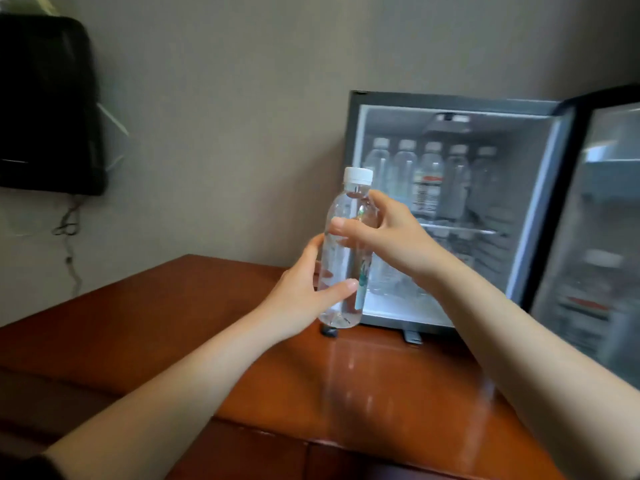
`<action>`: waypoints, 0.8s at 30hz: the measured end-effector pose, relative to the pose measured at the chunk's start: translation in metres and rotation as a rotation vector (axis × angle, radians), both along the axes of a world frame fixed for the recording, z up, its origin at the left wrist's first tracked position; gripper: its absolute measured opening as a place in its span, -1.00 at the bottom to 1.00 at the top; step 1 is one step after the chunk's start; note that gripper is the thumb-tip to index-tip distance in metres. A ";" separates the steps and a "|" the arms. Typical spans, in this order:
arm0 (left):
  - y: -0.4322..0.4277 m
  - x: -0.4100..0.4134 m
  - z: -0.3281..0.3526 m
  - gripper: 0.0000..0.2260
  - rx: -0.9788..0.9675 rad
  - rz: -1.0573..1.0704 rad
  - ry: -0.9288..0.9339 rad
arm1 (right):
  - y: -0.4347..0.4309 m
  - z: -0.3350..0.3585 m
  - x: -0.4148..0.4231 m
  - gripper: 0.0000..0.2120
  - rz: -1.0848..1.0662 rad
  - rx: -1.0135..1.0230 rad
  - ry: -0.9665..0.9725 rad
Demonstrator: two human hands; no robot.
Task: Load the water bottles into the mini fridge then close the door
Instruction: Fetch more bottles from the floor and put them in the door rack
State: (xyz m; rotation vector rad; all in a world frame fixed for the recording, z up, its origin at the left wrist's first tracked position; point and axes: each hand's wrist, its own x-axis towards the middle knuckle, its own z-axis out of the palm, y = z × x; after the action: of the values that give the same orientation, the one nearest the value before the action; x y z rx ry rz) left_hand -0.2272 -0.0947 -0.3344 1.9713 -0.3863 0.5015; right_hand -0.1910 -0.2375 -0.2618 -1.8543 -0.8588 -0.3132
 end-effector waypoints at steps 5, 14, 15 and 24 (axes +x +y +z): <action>-0.081 0.017 0.001 -0.44 -0.022 -0.157 0.022 | -0.079 0.006 -0.012 -0.57 -0.203 -0.042 -0.001; -0.226 0.010 0.001 -0.56 -0.044 -0.422 0.007 | -0.216 0.010 -0.056 -0.36 -0.698 -0.178 -0.122; -0.240 0.008 0.001 -0.57 -0.047 -0.452 0.018 | -0.229 0.011 -0.062 -0.31 -0.754 -0.212 -0.134; -0.337 -0.009 -0.011 -0.32 -0.124 -0.579 0.061 | -0.297 0.022 -0.106 -0.35 -0.967 -0.448 -0.136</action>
State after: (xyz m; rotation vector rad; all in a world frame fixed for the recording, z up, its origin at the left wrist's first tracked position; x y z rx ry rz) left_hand -0.2362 -0.4314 -0.3456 1.6497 -0.8312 0.0903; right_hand -0.2969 -0.5341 -0.2399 -2.6033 -0.0356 -0.9016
